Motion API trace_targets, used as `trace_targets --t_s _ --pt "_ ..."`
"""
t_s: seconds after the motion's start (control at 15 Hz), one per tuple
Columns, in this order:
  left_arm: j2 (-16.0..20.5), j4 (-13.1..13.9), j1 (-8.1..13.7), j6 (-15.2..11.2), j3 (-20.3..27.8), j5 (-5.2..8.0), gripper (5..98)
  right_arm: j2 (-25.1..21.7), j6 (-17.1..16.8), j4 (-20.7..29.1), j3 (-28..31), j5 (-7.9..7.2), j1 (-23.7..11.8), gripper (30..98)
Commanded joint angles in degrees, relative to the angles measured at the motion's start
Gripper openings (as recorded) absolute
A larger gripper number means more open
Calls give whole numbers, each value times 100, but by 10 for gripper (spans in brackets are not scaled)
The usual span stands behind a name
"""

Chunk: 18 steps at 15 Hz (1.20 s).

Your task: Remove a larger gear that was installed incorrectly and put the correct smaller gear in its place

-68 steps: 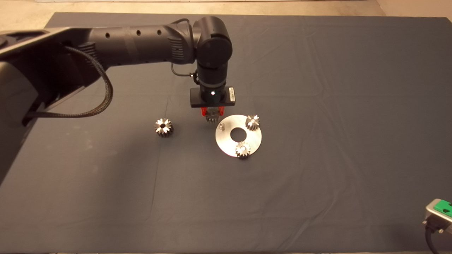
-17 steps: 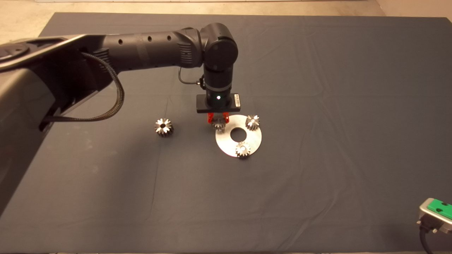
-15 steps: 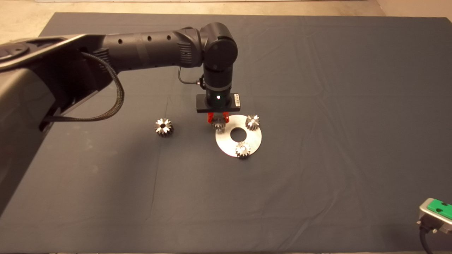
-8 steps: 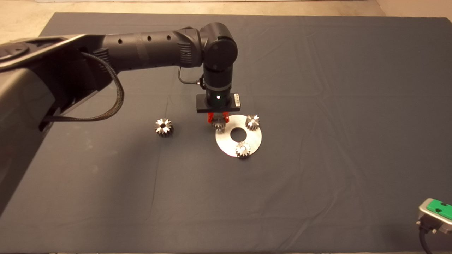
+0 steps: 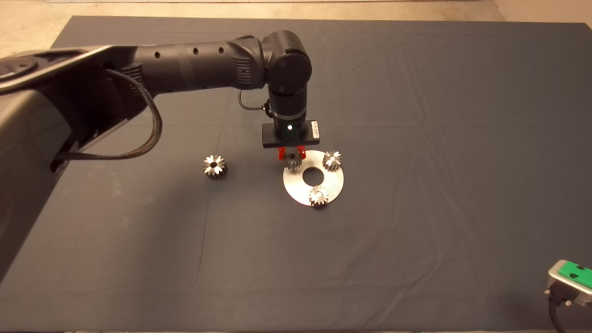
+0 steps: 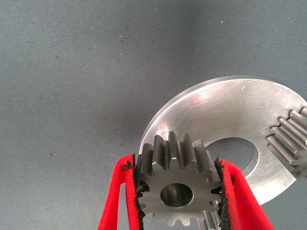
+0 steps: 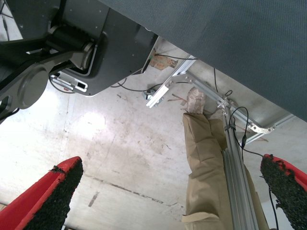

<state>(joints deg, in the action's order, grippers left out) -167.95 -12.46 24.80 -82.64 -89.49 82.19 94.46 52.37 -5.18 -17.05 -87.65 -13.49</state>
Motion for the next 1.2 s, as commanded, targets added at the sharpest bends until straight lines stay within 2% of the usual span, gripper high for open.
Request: trace_targets --t_s 0.0,0.13,0.27,0.33,0.4,0.47,0.6,0.73,0.8,0.93,1.0,1.13 --pt "-33 -20 96 -33 142 -144 239 -28 28 -273 2 -727 -22 977" --pt "-24 -29 96 -42 144 -72 239 -63 28 -282 2 -727 -22 977" --pt "-24 -20 96 -132 153 69 239 -63 28 -282 2 -727 -13 977" --pt "-24 -41 96 -212 173 196 239 -63 28 -282 2 -727 -13 977" --pt "-23 -46 96 -263 198 421 238 -55 28 -282 2 -727 -13 977" --pt "-24 -46 96 -288 206 575 237 -37 28 -282 2 -727 -4 977" --pt "-24 -29 96 -288 240 658 236 -19 28 -282 2 -734 -4 977" --pt "-24 -29 96 -326 267 859 235 -19 28 -282 2 -727 -4 977" --pt "-24 -29 96 -376 276 902 235 -19 28 -282 2 -727 -4 977" --pt "-24 -29 87 -376 276 864 235 -19 28 -282 2 -727 -4 977" --pt "-33 -20 96 -376 276 784 235 -11 28 -282 2 -727 -4 977" --pt "-33 -20 96 -376 267 396 235 -19 28 -282 2 -727 -4 977"
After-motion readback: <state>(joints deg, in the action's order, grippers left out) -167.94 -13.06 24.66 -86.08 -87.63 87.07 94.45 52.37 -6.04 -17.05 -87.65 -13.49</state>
